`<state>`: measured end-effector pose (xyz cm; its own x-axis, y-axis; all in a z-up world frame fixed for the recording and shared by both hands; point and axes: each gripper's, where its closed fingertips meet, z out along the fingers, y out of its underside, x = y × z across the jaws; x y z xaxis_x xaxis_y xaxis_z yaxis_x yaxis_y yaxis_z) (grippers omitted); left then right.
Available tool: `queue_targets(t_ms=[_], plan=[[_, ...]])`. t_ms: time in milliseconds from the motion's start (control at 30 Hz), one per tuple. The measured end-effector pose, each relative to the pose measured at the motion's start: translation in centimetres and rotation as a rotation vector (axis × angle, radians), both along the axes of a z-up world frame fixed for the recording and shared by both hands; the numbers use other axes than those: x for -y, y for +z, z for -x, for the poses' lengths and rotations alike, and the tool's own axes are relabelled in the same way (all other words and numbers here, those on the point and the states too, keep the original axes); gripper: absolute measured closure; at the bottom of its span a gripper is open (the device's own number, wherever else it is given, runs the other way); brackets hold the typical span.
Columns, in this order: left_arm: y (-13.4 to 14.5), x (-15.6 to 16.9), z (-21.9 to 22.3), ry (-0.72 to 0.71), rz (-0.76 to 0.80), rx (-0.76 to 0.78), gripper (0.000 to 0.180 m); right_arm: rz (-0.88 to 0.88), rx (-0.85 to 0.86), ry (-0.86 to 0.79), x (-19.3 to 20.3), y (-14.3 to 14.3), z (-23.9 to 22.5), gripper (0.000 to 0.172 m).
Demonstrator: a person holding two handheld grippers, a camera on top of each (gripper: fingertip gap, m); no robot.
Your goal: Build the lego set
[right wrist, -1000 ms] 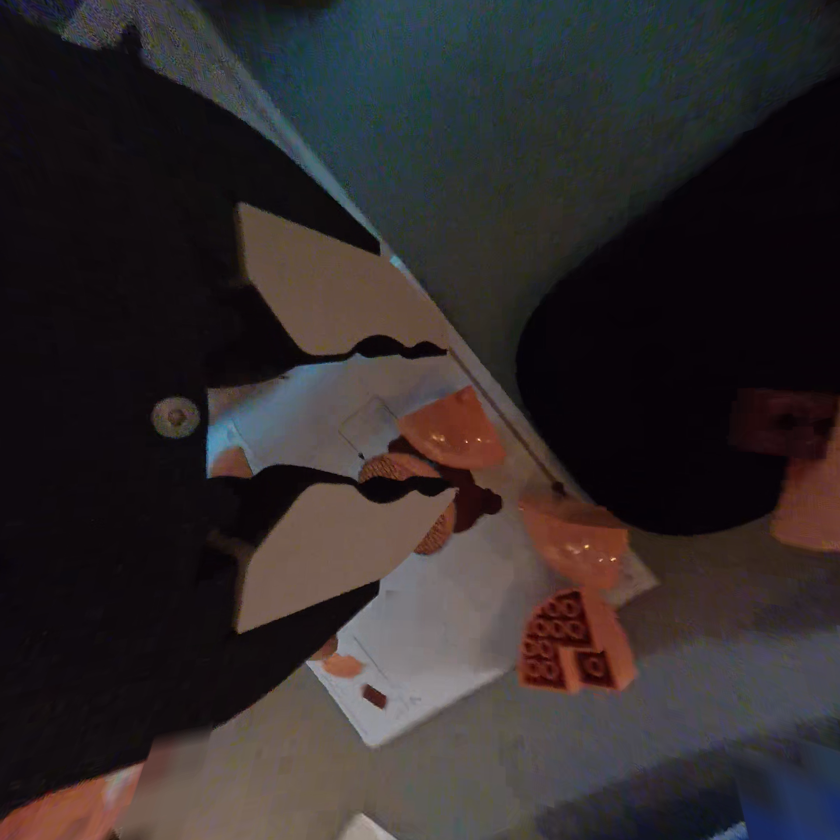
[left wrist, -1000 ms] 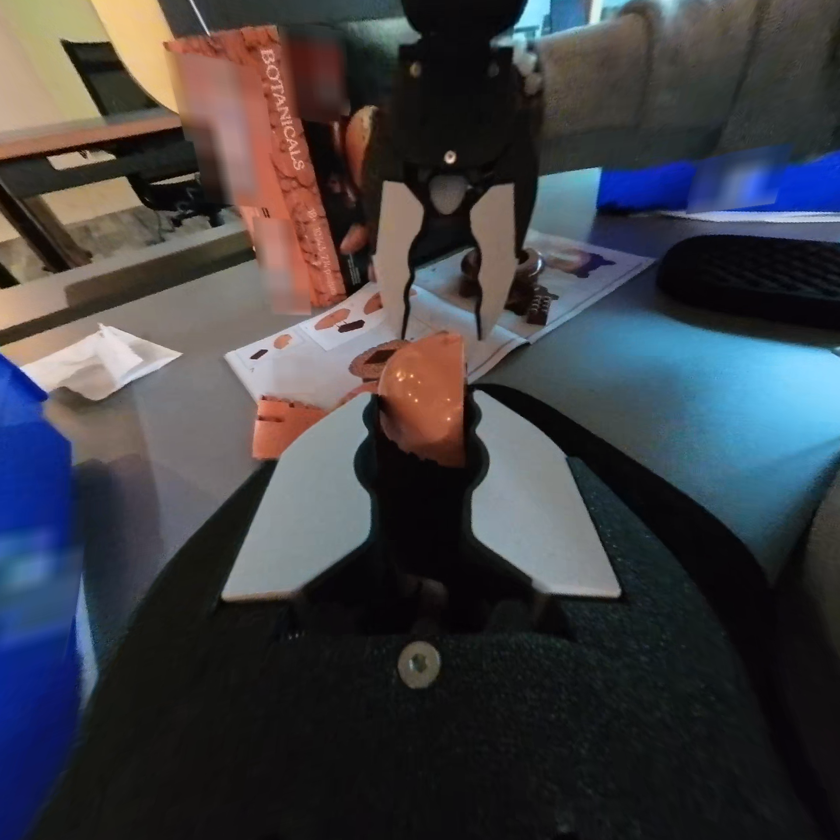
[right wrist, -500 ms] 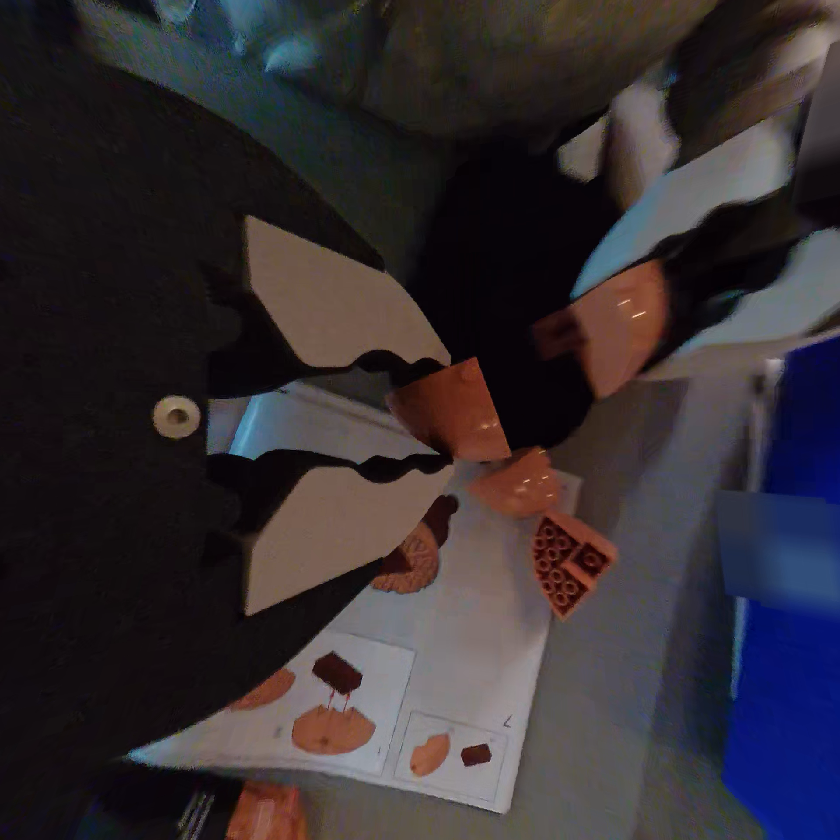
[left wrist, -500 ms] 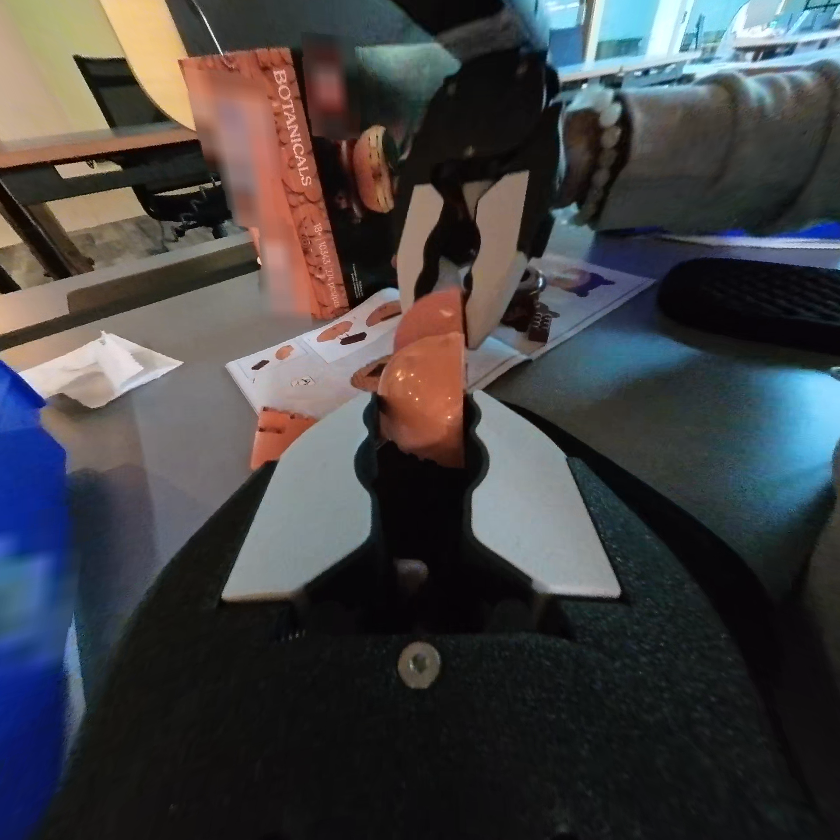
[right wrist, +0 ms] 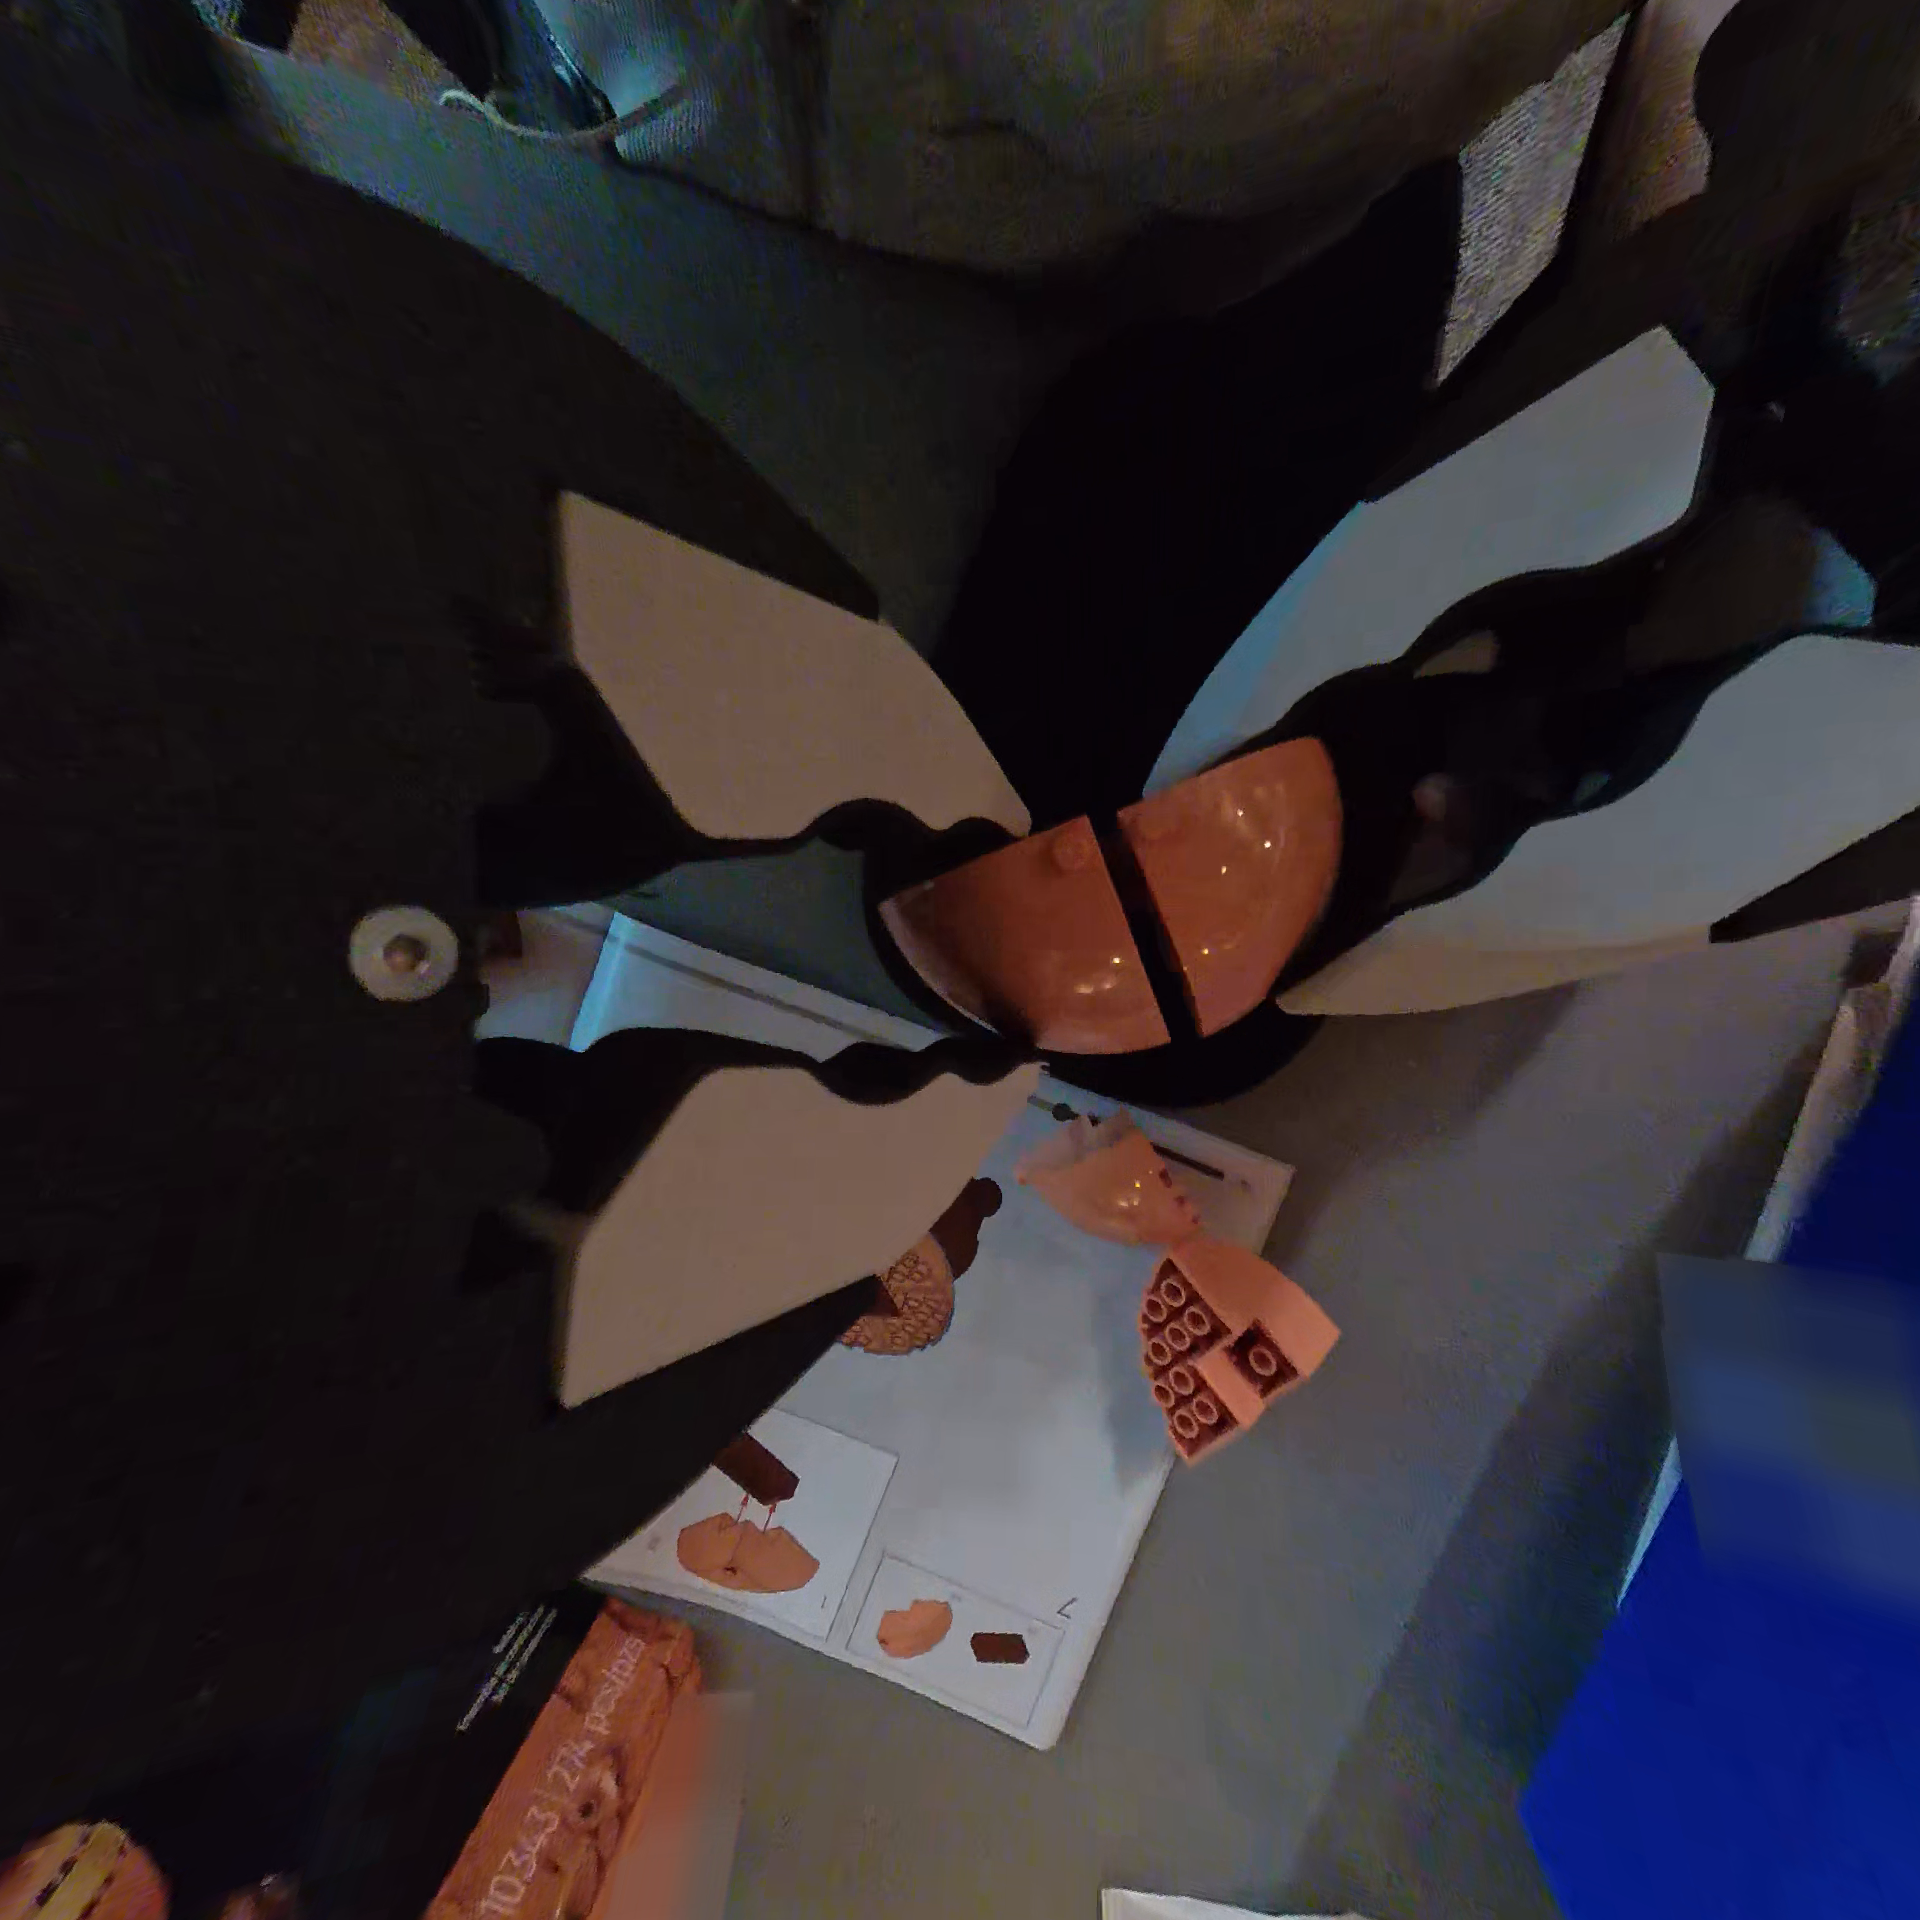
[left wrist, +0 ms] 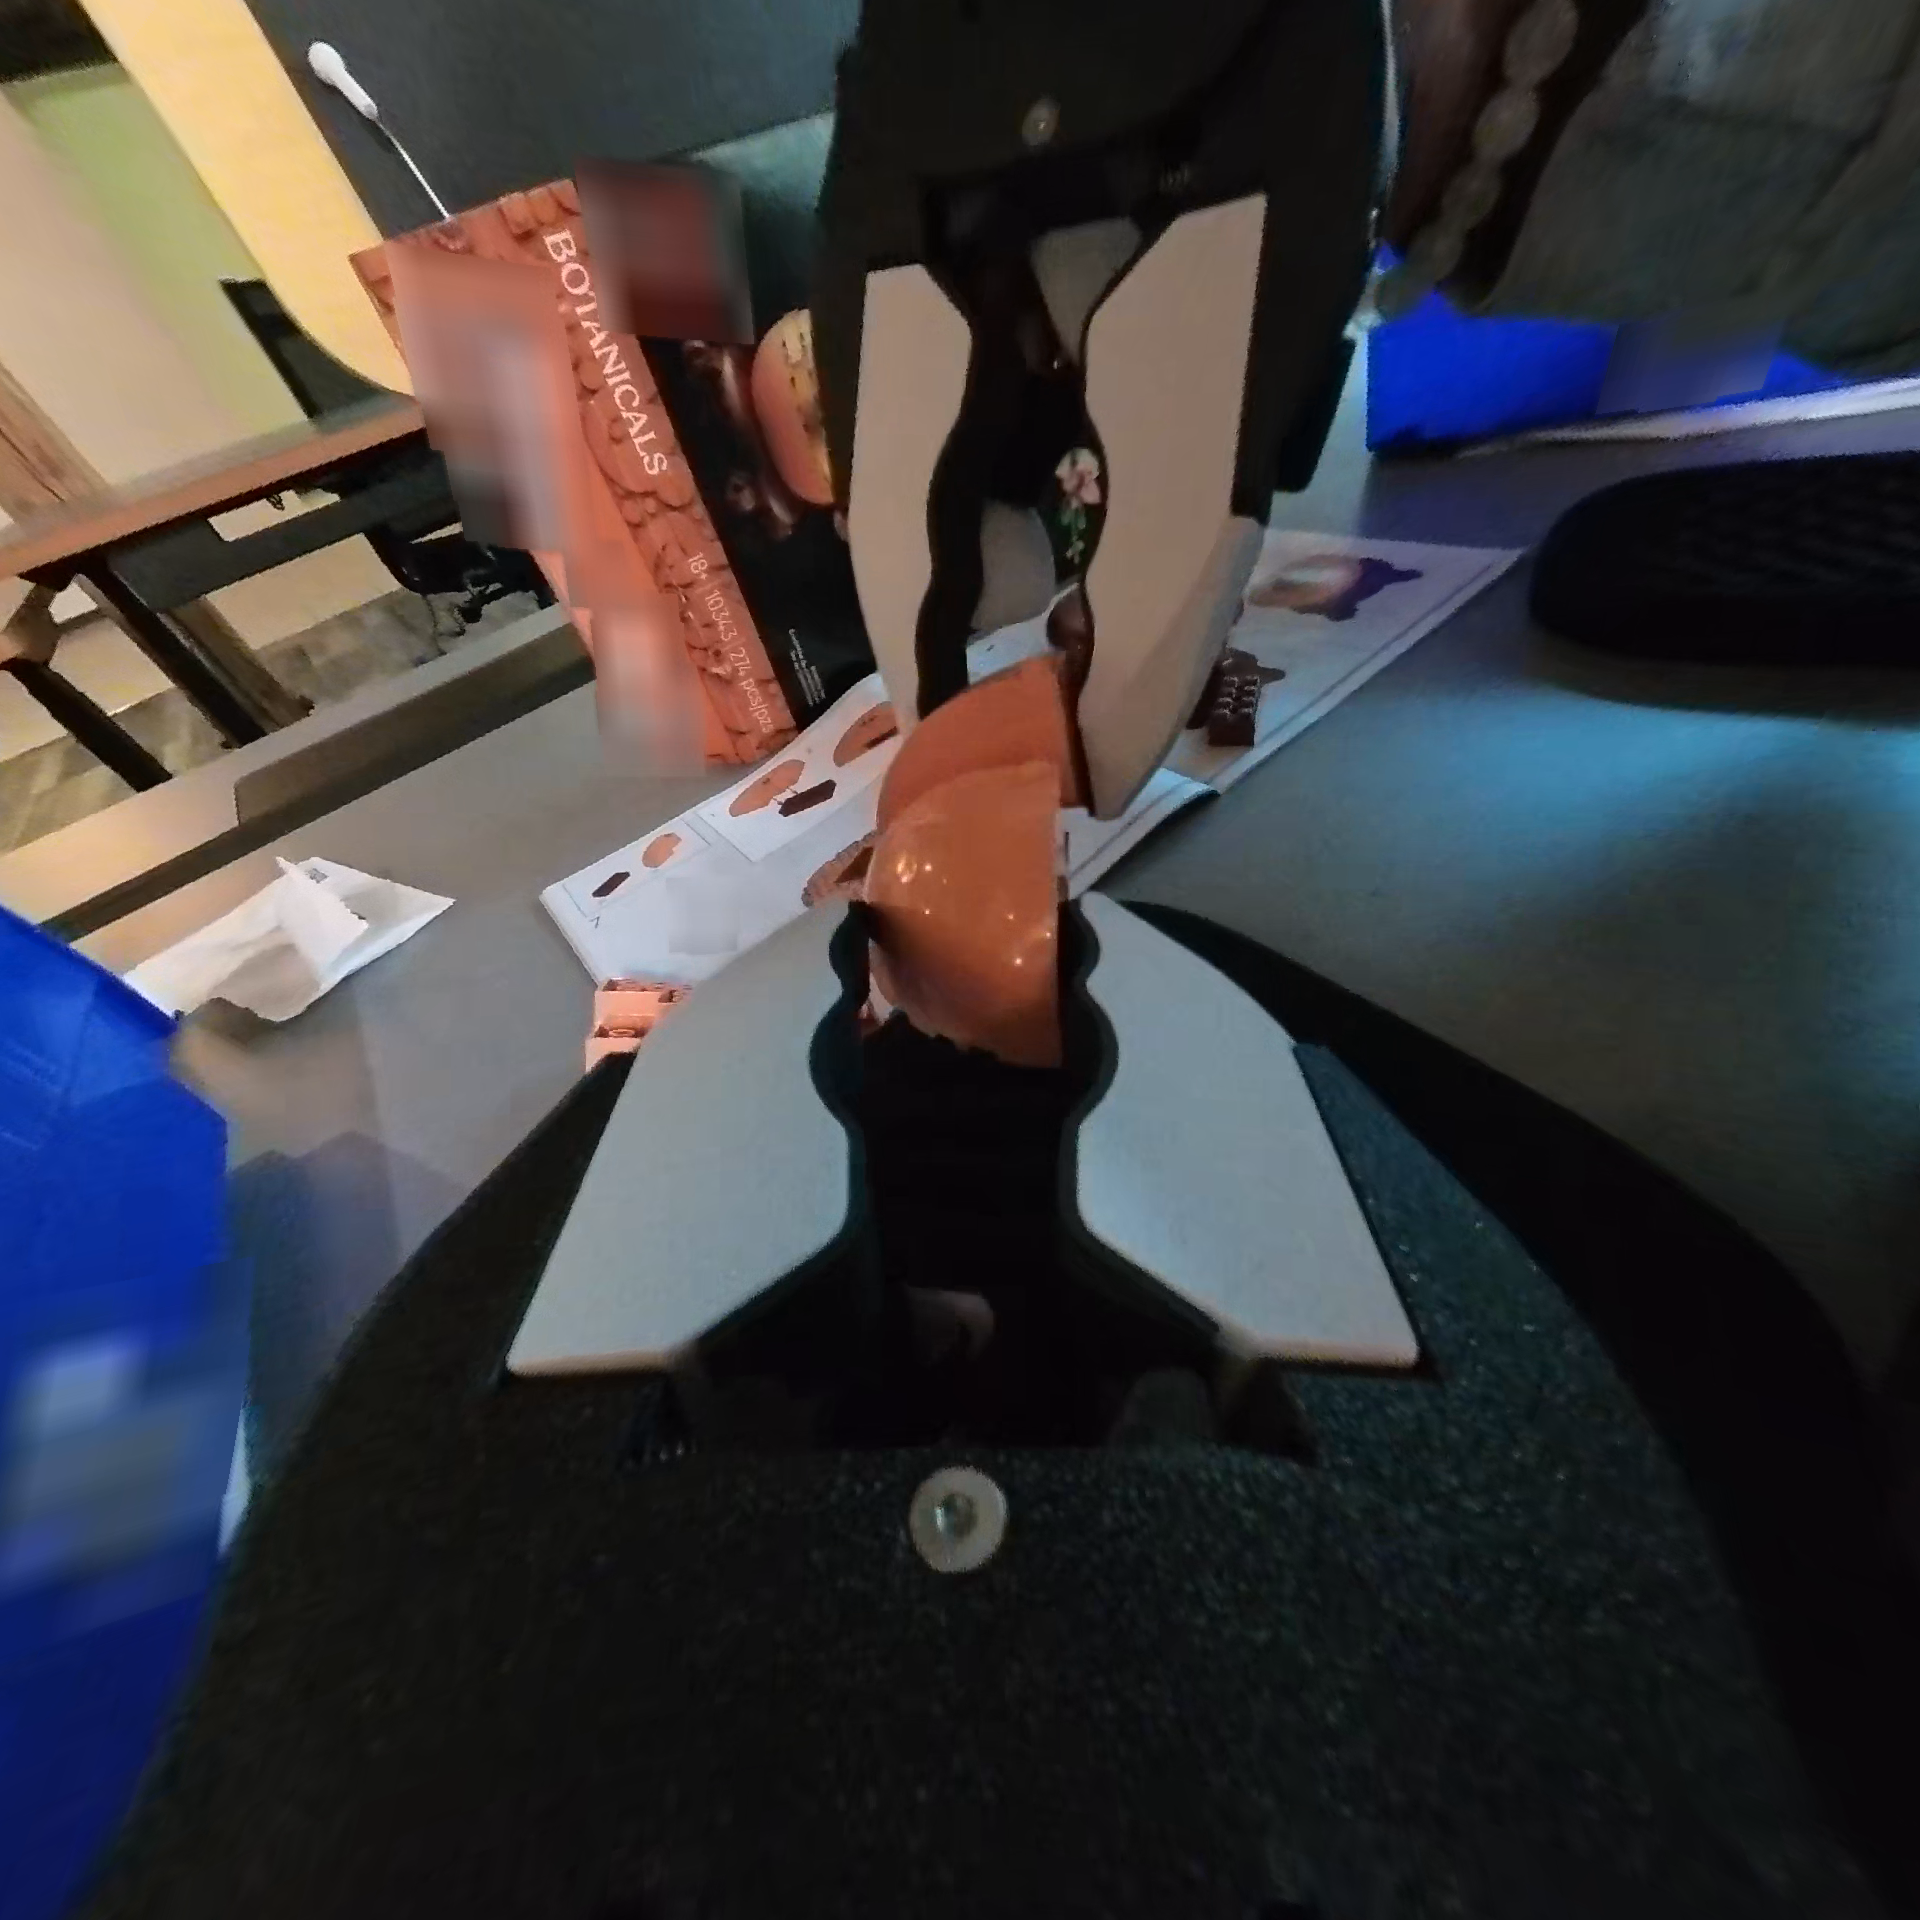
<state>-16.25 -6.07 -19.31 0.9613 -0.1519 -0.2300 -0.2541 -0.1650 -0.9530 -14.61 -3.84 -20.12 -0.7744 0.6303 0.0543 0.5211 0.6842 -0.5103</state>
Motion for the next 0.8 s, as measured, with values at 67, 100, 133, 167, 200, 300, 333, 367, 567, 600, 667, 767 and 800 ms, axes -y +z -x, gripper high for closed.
queue_targets(t_ms=[67, 100, 133, 167, 200, 300, 333, 367, 567, 600, 667, 767, 800], plan=[[-0.2, 0.0, -0.1, -0.003, 0.011, -0.018, 0.145, -0.036, -0.005, 0.002, -0.1, -0.3, 0.1, 0.139], [-0.3, 0.1, -0.2, -0.006, 0.016, -0.021, 0.145, -0.053, -0.004, 0.006, -0.1, -0.5, 0.1, 0.139], [-0.4, 0.1, -0.2, -0.007, 0.024, -0.023, 0.145, -0.061, -0.004, 0.011, 0.0, -0.6, 0.1, 0.139], [-0.6, 0.1, -0.1, -0.004, 0.035, -0.024, 0.145, -0.06, -0.005, 0.014, 0.2, -0.8, 0.1, 0.139], [-0.8, 0.1, -0.1, -0.007, 0.05, -0.024, 0.145, -0.061, -0.001, 0.02, 0.4, -1.0, 0.1, 0.139], [-1.6, 0.3, 0.0, 0.0, 0.114, -0.019, 0.145, -0.085, 0.012, 0.024, 0.4, -1.9, 0.1, 0.139], [-1.8, 0.3, 0.0, 0.004, 0.133, -0.017, 0.145, -0.087, 0.015, 0.022, 0.4, -2.2, 0.2, 0.139], [-2.1, 0.3, 0.1, 0.008, 0.151, -0.014, 0.145, -0.083, 0.024, 0.023, 0.4, -2.5, 0.2, 0.139], [-3.5, 0.4, -0.4, -0.018, 0.238, -0.07, 0.145, -0.091, 0.11, 0.037, 0.3, -4.2, -0.4, 0.14], [-3.7, 0.4, -0.6, -0.027, 0.247, -0.078, 0.145, -0.1, 0.131, 0.044, 0.3, -4.4, -0.5, 0.14], [-3.8, 0.4, -0.6, -0.029, 0.258, -0.084, 0.145, -0.12, 0.133, 0.055, 0.3, -4.8, -0.3, 0.14], [-4.1, 0.3, -0.4, -0.019, 0.276, -0.075, 0.145, -0.118, 0.128, 0.061, 0.5, -4.9, -0.1, 0.139], [-4.3, 0.4, -0.3, -0.017, 0.294, -0.081, 0.145, -0.107, 0.134, 0.065, 0.6, -4.9, -0.2, 0.138]])
